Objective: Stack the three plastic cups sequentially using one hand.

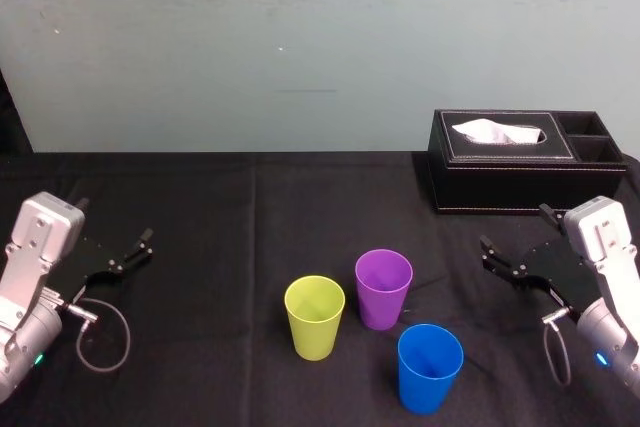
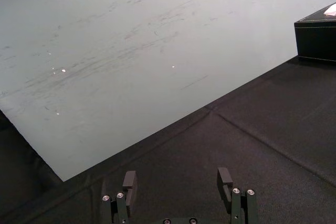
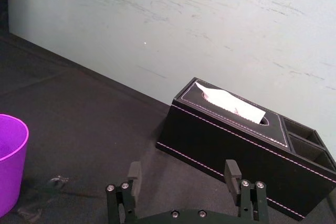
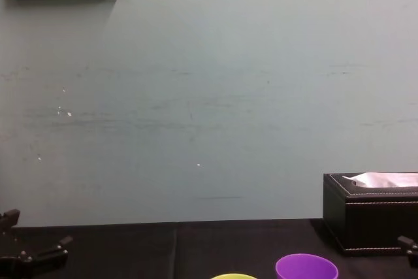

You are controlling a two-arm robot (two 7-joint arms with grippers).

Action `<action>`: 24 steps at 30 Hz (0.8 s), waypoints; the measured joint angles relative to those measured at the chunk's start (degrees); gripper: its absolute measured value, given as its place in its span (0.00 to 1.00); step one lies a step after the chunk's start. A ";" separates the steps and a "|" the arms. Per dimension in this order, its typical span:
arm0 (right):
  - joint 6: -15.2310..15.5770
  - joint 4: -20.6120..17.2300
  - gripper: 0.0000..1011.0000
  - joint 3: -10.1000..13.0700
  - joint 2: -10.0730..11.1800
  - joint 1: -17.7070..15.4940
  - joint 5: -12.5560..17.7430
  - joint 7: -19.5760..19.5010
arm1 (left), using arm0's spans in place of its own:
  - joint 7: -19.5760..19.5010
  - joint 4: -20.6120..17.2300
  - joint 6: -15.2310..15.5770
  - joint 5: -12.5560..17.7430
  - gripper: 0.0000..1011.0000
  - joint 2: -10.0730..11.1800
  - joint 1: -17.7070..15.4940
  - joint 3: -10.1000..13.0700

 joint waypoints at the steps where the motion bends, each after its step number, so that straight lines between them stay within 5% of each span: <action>1: 0.00 0.00 0.99 0.00 0.00 0.00 0.00 0.00 | 0.00 0.00 0.00 0.00 0.99 0.00 0.00 0.00; 17: -0.97 -1.97 0.99 1.16 0.00 -0.17 -0.54 0.76 | 0.00 0.00 0.00 0.00 0.99 0.00 0.00 0.00; 24: 0.56 -6.92 0.99 4.67 1.31 -3.78 4.01 3.57 | 0.00 0.00 0.00 0.00 0.99 0.00 0.00 0.00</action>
